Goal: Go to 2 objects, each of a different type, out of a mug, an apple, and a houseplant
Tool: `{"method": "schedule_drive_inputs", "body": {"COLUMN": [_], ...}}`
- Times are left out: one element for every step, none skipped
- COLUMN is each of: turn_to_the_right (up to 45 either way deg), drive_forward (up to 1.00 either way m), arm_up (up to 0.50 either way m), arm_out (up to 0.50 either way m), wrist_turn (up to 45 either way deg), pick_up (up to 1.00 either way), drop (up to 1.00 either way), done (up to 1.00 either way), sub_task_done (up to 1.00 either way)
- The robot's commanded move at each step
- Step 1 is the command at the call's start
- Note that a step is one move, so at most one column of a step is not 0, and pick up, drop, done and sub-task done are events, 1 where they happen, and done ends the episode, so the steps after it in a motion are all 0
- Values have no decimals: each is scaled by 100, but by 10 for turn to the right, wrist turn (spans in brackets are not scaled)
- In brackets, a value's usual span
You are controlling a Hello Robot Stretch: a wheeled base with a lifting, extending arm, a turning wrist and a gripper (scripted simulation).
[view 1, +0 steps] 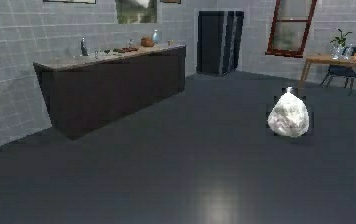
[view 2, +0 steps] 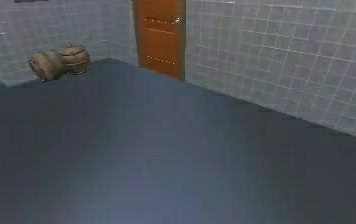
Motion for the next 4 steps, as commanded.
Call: {"method": "schedule_drive_inputs", "body": {"turn_to_the_right": [0, 0, 0, 120], "drive_forward": [100, 100, 100, 0], "arm_up": [0, 0, 0, 0], "arm_out": [0, 0, 0, 0], "wrist_turn": [0, 0, 0, 0], "pick_up": [0, 0, 0, 0], "drop": [0, 0, 0, 0], "done": [0, 0, 0, 0], "sub_task_done": [0, 0, 0, 0]}}
